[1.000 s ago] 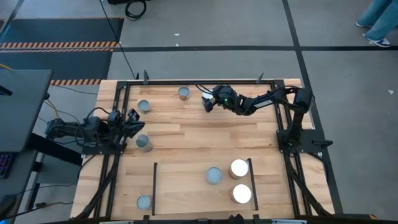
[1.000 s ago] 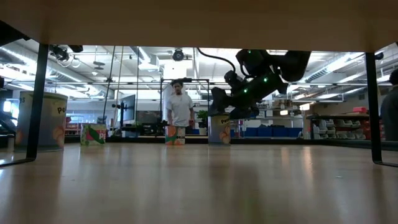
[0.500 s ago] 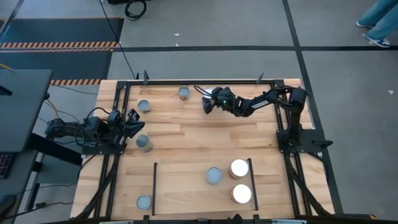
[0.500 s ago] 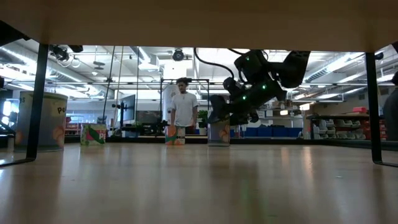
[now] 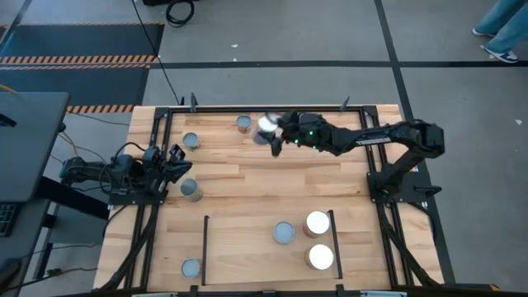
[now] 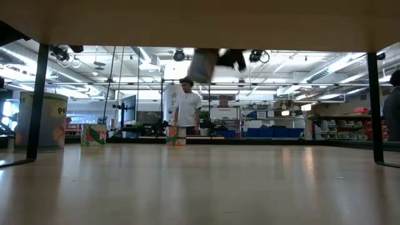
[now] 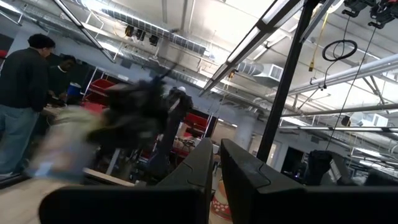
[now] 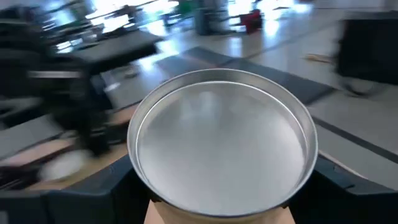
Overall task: Pick and place cans onto a shelf
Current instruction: Put the top large canned peaches on the shelf, then put the large canned peaches on the shelf
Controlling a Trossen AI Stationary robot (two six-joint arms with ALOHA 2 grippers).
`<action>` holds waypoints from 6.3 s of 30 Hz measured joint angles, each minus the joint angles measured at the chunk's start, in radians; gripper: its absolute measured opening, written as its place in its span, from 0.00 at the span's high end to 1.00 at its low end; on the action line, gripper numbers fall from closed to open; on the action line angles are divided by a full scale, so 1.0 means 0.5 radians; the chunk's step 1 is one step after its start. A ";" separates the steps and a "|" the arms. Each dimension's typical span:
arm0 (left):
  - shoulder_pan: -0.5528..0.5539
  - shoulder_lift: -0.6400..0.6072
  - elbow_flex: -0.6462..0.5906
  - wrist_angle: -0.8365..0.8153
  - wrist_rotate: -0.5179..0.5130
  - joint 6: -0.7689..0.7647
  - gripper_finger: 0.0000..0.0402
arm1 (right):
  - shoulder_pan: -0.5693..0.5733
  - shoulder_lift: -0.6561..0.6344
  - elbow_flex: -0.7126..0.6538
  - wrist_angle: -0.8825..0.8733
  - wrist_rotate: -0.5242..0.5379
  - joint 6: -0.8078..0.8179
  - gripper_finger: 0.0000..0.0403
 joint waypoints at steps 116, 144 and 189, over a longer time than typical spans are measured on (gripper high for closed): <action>0.000 1.386 1.413 -3.380 0.233 -1.081 0.18 | 1.082 0.586 2.285 -2.217 0.592 0.141 0.13; -0.215 2.154 1.407 -3.004 -0.076 -1.118 0.12 | 1.070 0.586 2.285 -2.256 0.478 0.195 0.13; -1.319 3.027 3.415 -2.662 -0.257 -0.667 0.22 | 1.575 0.492 2.283 -3.020 0.505 0.182 0.13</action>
